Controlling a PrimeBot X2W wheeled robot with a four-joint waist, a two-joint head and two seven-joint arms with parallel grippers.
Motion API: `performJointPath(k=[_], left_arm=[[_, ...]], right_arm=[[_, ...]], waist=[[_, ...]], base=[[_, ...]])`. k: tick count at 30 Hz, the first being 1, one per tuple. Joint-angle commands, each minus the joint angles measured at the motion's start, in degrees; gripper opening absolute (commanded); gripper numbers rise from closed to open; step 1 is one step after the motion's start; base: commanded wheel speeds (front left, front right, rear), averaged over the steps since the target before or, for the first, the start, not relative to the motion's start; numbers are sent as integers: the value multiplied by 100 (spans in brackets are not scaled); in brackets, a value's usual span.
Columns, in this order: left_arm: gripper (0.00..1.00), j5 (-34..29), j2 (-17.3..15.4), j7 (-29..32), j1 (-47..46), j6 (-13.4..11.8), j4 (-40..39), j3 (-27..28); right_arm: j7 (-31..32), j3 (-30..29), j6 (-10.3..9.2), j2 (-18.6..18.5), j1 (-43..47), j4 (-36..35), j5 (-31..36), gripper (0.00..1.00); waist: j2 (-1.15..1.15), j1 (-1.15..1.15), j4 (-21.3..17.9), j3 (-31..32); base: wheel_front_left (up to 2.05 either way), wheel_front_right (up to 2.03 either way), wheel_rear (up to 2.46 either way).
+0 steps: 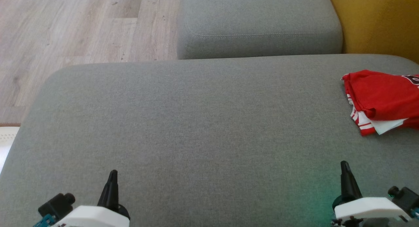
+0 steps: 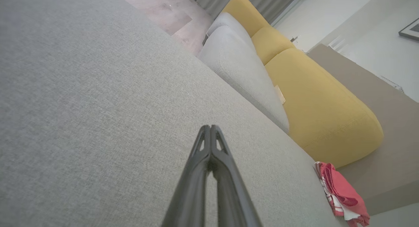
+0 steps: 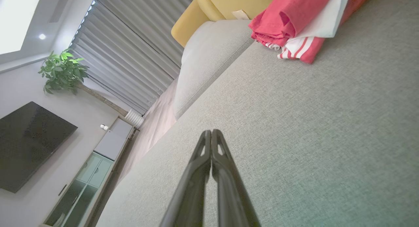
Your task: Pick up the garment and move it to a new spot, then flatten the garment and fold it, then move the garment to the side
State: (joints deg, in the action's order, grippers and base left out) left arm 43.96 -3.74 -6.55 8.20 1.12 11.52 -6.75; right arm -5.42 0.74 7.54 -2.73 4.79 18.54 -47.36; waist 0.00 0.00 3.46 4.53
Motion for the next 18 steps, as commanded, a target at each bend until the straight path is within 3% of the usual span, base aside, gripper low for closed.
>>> performJointPath(k=[1, 18], left_arm=[[0, 183, -85, 34, -350, 67, -149, 149], [0, 1479, -90, 317, -634, 219, -46, 394]], right_arm=[[42, -1, -2, -44, -358, -216, -175, 0], [337, -181, -3, -47, -554, -279, -1336, 0]], waist=[[0, 0, -8, -10], [0, 0, -98, -133]], base=[[0, 0, 0], [0, 0, 0]])
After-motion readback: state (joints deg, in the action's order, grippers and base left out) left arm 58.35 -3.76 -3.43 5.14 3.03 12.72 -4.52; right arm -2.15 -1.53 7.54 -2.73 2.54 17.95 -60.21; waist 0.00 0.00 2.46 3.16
